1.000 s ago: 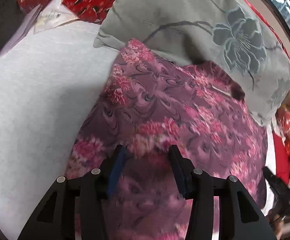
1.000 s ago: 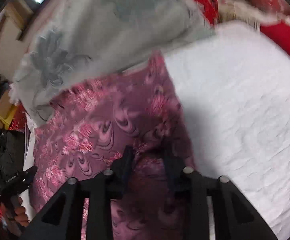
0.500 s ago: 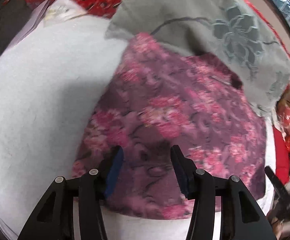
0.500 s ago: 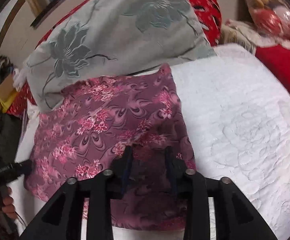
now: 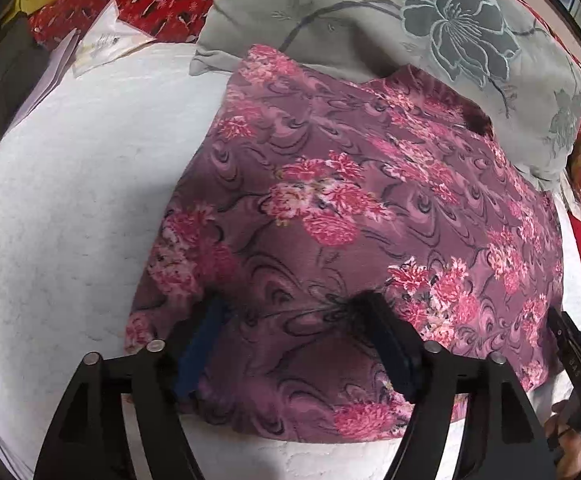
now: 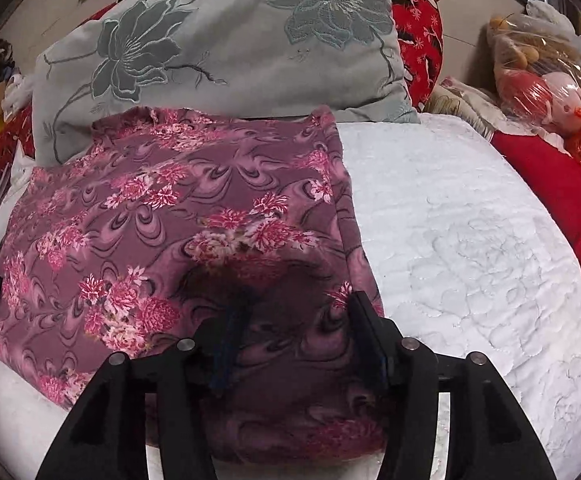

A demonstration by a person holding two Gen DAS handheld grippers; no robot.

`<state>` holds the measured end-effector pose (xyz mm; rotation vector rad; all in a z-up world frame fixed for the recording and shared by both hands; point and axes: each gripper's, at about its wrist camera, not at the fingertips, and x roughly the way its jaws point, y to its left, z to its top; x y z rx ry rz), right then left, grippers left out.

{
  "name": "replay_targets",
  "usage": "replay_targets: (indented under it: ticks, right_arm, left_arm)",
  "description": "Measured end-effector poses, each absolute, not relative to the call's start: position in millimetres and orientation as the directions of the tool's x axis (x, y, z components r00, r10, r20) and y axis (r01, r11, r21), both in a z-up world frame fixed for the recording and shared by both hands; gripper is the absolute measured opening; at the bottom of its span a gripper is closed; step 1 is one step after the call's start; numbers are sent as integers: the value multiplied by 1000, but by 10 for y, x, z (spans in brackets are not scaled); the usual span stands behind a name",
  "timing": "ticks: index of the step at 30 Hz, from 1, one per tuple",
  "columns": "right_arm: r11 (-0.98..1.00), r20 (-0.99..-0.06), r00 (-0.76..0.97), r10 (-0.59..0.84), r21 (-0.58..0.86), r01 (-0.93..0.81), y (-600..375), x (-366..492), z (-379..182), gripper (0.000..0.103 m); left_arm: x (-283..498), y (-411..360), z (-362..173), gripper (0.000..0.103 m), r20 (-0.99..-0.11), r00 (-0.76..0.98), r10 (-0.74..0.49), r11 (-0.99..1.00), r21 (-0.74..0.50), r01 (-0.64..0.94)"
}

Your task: Fold small clothes

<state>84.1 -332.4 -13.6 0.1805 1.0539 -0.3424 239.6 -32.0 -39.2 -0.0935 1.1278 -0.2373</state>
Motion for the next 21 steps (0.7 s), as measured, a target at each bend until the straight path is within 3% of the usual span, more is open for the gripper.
replay_targets:
  ticks: [8, 10, 15, 18, 21]
  right_arm:
    - [932, -880, 439, -181, -11, 363, -3343, 856, -134, 61]
    - [929, -889, 435, -144, 29, 368, -3387, 871, -127, 66]
    - [922, -901, 413, -130, 44, 386, -3506, 1018, 28, 67]
    - [877, -877, 455, -152, 93, 472, -3815, 1178, 170, 76]
    - [814, -881, 454, -130, 166, 556, -4154, 1415, 151, 76]
  left_arm:
    - [2412, -368, -429, 87, -883, 399, -249, 966, -200, 162]
    - [2411, -378, -421, 87, -884, 399, -245, 967, -191, 170]
    - [2467, -340, -261, 86, -861, 421, -285, 955, -215, 206]
    - [2658, -231, -83, 86, -830, 487, -272, 962, -216, 169]
    - [3013, -218, -7, 86, -834, 490, -254, 967, -203, 156]
